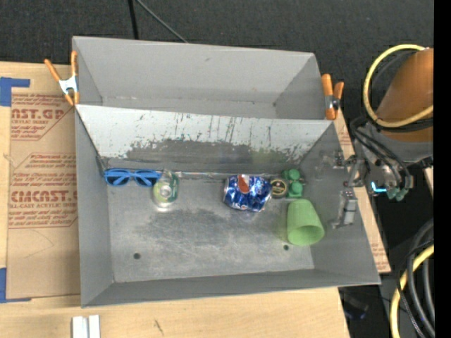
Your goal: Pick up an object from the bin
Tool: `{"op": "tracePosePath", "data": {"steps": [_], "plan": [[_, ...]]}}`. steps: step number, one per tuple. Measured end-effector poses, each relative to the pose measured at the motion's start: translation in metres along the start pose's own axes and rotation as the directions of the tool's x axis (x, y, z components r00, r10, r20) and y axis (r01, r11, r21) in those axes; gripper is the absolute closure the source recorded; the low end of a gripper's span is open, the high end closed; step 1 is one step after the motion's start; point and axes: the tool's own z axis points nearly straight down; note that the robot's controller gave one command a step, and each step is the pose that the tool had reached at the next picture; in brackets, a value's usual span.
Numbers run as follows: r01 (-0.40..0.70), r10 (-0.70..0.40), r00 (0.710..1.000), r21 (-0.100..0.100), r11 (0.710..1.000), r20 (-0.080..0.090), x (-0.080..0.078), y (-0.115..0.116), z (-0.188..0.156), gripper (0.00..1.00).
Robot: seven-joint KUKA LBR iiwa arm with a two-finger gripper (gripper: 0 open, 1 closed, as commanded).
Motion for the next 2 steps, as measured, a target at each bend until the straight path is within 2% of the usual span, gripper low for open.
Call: {"op": "tracePosePath", "data": {"steps": [1,2], "plan": [[0.062,-0.062,0.998,-0.002,0.998,0.002,-0.065,0.091,0.174,0.00],[-0.036,0.036,0.999,-0.002,0.999,0.010,-0.060,0.122,0.138,0.00]]}}
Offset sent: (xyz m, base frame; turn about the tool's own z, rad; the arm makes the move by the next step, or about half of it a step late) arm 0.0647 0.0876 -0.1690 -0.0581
